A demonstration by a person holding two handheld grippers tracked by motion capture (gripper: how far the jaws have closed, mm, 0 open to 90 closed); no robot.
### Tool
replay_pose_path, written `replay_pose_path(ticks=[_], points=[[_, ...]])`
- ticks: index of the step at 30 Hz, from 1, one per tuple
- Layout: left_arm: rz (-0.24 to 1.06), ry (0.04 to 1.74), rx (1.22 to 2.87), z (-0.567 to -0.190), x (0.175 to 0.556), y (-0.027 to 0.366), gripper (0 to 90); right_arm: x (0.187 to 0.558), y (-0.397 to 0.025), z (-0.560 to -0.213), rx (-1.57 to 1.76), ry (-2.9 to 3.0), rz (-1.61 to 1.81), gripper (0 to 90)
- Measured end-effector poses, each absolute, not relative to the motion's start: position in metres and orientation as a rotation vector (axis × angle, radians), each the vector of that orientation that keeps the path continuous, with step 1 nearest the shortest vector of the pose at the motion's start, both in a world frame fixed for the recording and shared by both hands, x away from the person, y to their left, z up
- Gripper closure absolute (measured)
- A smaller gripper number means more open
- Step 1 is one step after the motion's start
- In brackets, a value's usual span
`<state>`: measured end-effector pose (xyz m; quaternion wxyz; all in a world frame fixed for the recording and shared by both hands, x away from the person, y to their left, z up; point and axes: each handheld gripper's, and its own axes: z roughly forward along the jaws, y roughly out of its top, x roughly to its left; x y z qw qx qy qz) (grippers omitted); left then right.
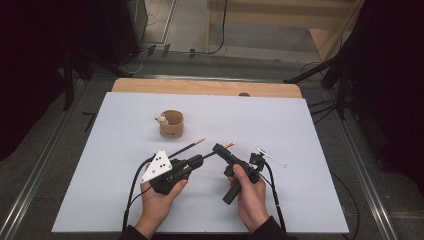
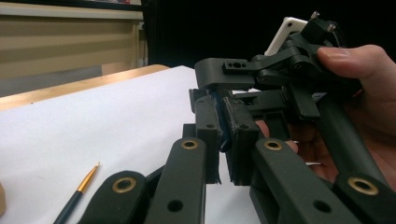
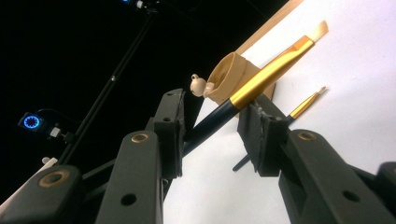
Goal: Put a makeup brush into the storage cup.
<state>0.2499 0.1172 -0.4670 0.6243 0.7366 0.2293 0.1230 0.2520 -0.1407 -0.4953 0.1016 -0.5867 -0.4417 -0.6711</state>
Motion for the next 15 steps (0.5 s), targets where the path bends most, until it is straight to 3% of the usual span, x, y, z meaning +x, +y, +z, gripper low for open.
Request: replay_pose_path(ticks=[3,4,5,6,9,10,15], points=[[0.235,0.523,1.698,-0.469,0.253,0.117,85.5,0.252,-0.142,-0.496,-1.72,-1.279,-1.977,68.6],[0.209,0.522,1.692,-0.47,0.254,0.117,83.1,0.253,-0.144,-0.496,-1.696,-1.249,-1.977,78.3],[0.209,0.522,1.692,-0.47,0.254,0.117,75.1,0.253,-0.144,-0.496,-1.696,-1.249,-1.977,78.3],[0.185,0.527,1.693,-0.472,0.256,0.116,67.7,0.253,-0.147,-0.495,-1.678,-1.266,-1.997,84.1],[0.167,0.534,1.693,-0.471,0.257,0.116,61.9,0.252,-0.15,-0.494,-1.675,-1.3,-2.032,84.2],[0.16,0.547,1.7,-0.471,0.258,0.116,54.9,0.252,-0.152,-0.492,-1.684,-1.36,-2.065,84.2],[0.154,0.56,1.72,-0.471,0.259,0.115,52.9,0.251,-0.15,-0.487,-1.666,-1.479,-2.103,84.1]])
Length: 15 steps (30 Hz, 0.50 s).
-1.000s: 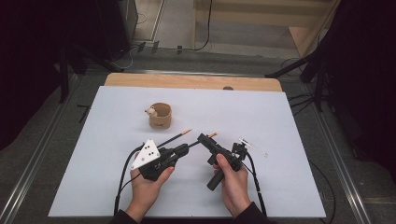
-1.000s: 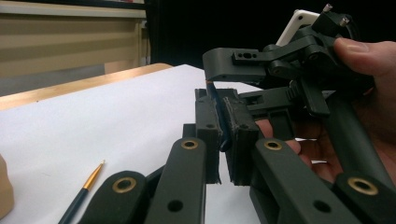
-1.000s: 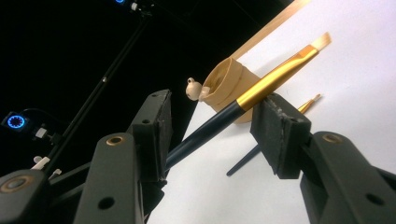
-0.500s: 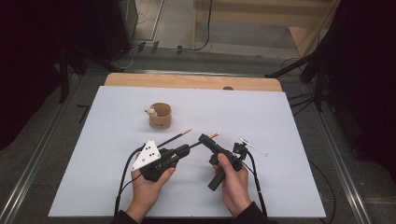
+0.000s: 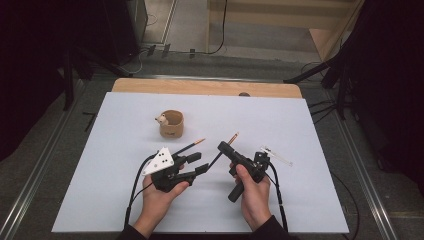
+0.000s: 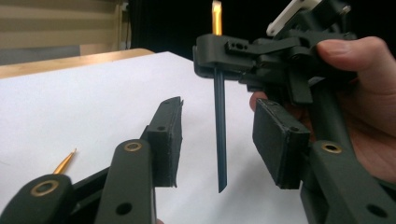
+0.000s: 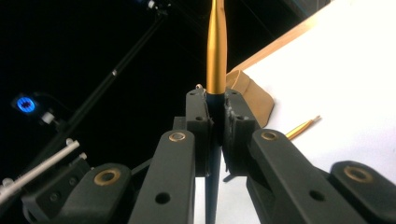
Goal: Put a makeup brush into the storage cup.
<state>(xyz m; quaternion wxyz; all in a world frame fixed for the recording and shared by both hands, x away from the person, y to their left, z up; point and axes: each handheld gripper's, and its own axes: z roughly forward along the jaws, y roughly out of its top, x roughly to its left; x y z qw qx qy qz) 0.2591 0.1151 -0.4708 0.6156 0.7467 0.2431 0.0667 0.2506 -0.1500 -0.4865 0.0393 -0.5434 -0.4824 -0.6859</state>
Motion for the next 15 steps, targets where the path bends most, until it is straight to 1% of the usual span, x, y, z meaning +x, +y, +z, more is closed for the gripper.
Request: replay_pose_path(ticks=[7,15], points=[[0.16,0.567,1.763,-0.469,0.258,0.113,51.6,0.246,-0.138,-0.476,-1.602,-1.704,-2.152,84.2],[0.18,0.578,1.794,-0.464,0.257,0.11,53.6,0.241,-0.127,-0.469,-1.509,-1.893,-2.189,84.1]])
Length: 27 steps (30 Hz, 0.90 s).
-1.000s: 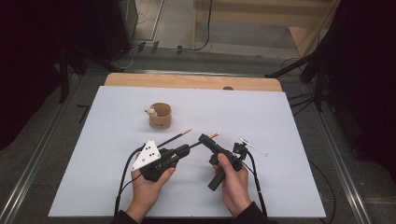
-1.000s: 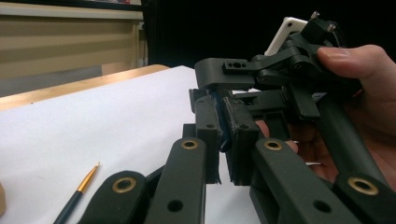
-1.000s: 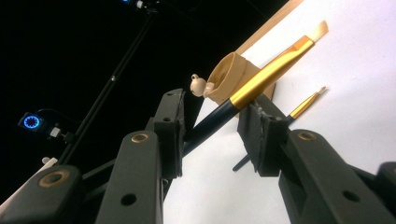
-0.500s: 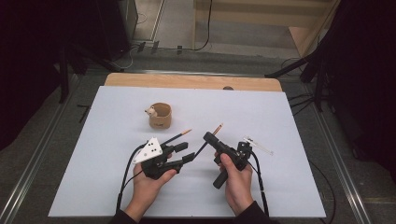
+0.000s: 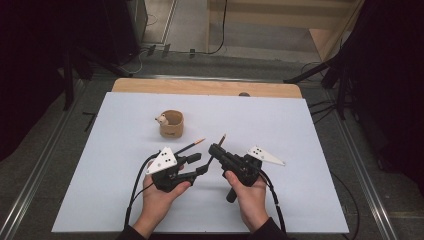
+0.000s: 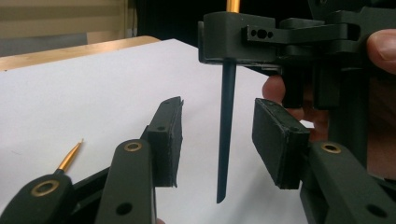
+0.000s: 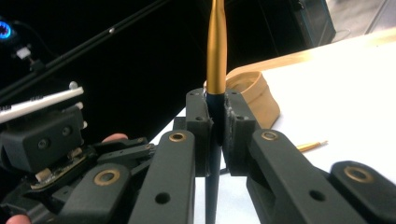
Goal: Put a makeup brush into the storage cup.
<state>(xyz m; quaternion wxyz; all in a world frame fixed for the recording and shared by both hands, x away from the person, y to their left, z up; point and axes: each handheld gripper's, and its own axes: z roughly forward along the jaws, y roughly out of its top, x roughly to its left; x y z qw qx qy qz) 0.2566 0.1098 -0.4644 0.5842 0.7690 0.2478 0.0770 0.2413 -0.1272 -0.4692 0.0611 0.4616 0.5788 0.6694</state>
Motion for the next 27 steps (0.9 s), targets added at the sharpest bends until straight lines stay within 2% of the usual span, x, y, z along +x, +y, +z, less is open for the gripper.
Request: replay_pose_path(ticks=[13,27], points=[[0.207,0.583,1.825,-0.462,0.253,0.106,60.7,0.232,-0.11,-0.461,1.177,1.861,1.908,84.1],[0.216,0.578,1.84,-0.462,0.251,0.102,70.0,0.23,-0.104,-0.461,1.135,1.896,1.899,84.0]])
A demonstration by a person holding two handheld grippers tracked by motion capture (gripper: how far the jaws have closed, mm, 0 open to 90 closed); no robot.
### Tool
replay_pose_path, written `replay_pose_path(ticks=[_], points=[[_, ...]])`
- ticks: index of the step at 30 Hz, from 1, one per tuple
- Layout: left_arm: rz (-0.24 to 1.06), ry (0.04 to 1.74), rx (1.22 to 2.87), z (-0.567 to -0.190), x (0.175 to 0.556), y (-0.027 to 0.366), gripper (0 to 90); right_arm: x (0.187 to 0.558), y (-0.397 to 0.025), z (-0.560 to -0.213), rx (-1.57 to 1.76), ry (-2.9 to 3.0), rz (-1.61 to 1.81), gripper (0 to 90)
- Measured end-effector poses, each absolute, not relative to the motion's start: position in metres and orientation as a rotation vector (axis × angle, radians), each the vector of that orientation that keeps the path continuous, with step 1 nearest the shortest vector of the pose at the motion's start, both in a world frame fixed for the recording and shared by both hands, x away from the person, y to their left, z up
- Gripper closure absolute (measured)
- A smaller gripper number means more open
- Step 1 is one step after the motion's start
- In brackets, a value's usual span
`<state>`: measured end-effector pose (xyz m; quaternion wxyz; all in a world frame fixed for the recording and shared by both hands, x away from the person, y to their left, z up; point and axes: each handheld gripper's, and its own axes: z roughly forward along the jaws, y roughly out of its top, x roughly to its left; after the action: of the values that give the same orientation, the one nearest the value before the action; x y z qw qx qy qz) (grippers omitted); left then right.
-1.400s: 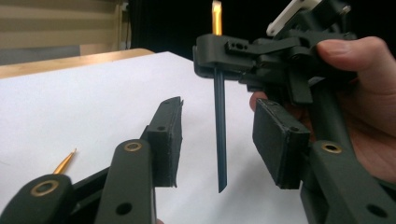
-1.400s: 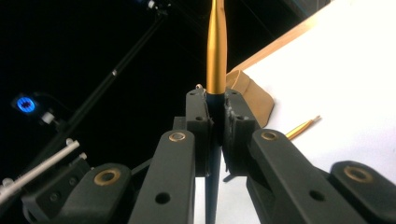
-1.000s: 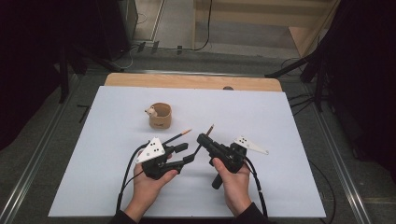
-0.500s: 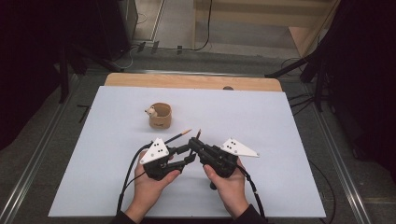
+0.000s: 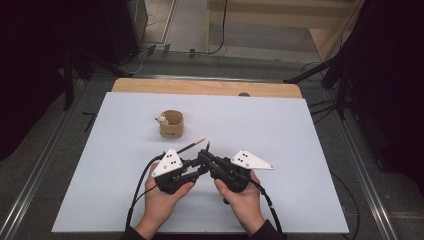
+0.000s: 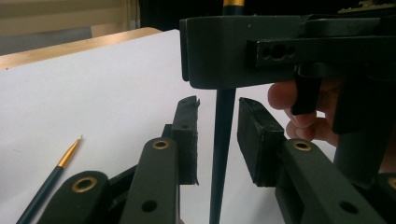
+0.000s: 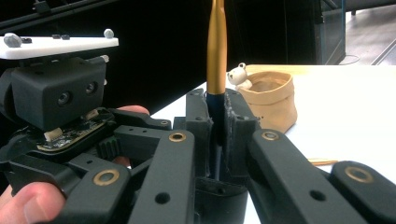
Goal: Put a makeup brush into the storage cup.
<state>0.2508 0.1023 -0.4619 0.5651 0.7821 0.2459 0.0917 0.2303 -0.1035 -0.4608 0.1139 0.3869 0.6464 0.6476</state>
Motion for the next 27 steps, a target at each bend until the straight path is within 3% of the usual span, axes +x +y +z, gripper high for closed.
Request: replay_pose_path(ticks=[9,15,19,20,21,24,25,27], points=[[0.197,0.578,1.846,-0.463,0.251,0.103,83.4,0.23,-0.102,-0.461,1.123,1.916,1.879,83.9],[0.189,0.575,1.846,-0.463,0.251,0.103,84.4,0.23,-0.102,-0.461,1.115,1.913,1.871,82.2],[0.183,0.581,1.851,-0.463,0.252,0.103,84.6,0.228,-0.1,-0.46,1.094,1.884,1.912,67.5],[0.181,0.585,1.849,-0.464,0.253,0.104,84.6,0.228,-0.1,-0.46,1.094,1.884,1.912,67.5],[0.185,0.594,1.847,-0.464,0.254,0.106,84.6,0.229,-0.101,-0.46,1.098,1.878,1.914,60.3],[0.185,0.605,1.844,-0.465,0.256,0.109,84.6,0.23,-0.103,-0.46,1.096,1.865,1.888,56.3],[0.185,0.612,1.839,-0.465,0.257,0.11,84.6,0.232,-0.107,-0.46,1.109,1.85,1.863,44.3],[0.194,0.62,1.828,-0.465,0.258,0.113,84.6,0.234,-0.112,-0.46,1.091,1.825,1.831,40.4]])
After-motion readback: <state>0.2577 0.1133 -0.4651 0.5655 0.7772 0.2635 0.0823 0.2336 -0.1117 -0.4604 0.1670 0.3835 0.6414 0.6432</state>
